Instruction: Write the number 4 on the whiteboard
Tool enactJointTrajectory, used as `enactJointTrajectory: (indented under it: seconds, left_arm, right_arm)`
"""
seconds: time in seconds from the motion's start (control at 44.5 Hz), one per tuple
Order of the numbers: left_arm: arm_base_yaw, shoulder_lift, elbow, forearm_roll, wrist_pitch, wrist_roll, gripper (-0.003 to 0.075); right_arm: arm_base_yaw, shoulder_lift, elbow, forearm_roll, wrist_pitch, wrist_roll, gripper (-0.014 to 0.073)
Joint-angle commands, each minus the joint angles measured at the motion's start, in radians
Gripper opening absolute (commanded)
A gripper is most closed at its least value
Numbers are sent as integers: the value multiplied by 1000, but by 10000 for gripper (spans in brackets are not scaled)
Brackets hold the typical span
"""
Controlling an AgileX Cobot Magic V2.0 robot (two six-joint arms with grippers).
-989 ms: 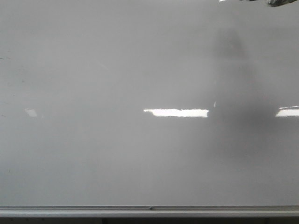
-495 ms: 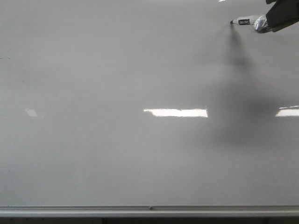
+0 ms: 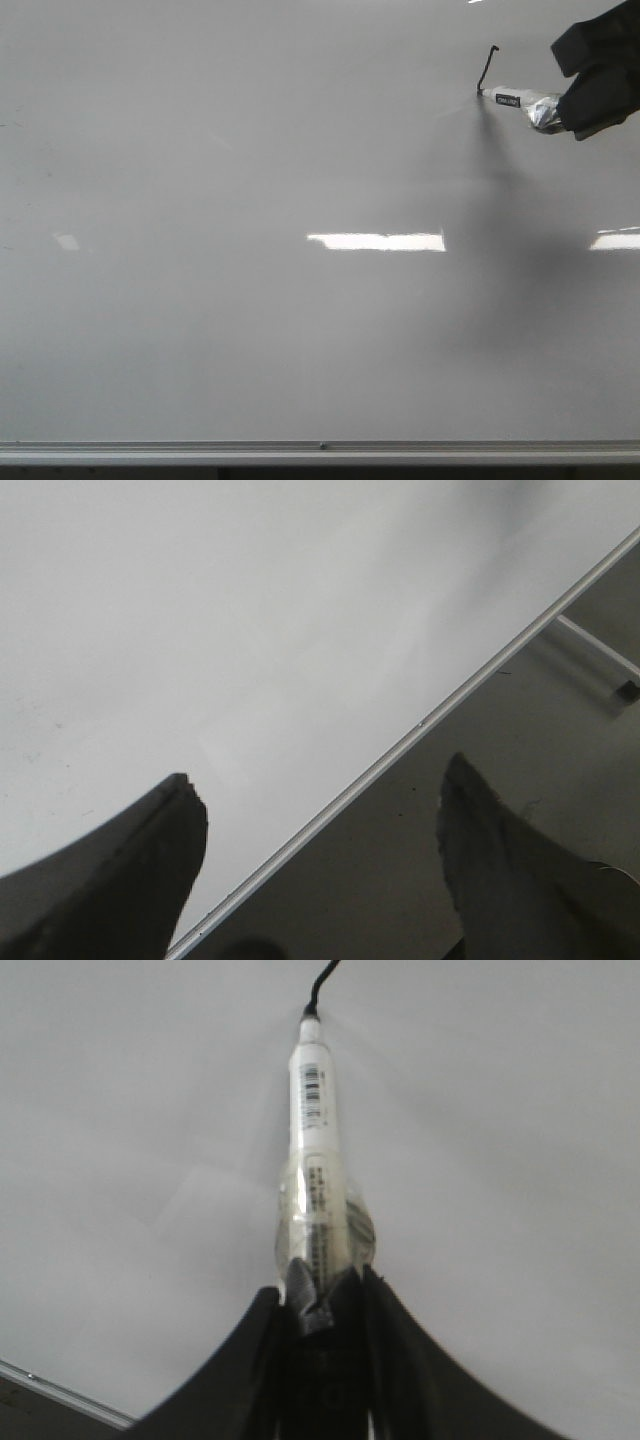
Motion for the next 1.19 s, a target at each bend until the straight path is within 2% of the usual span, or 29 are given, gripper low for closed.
enactJointTrajectory:
  seconds: [0.0, 0.225, 0.472, 0.652, 0.967, 1.169]
  left_arm:
    - [0, -8, -25, -10, -69, -9, 480]
    - [0, -8, -25, -10, -69, -9, 480]
    - [0, -8, -25, -7, -69, -9, 480]
    - [0, -8, -25, -6, -69, -9, 480]
    - [0, -8, -25, -6, -70, -9, 480]
    - [0, -8, -25, -6, -73, -9, 480]
  right_arm:
    - [-32, -21, -30, 4, -38, -26, -119]
    - [-164, -26, -30, 4, 9, -27, -119]
    - [-126, -78, -33, 4, 24, -27, -119]
    - [-98, -148, -33, 4, -17, -27, -119]
    - [-98, -124, -33, 32, -123, -27, -119]
    - [-98, -75, -33, 35, -134, -27, -119]
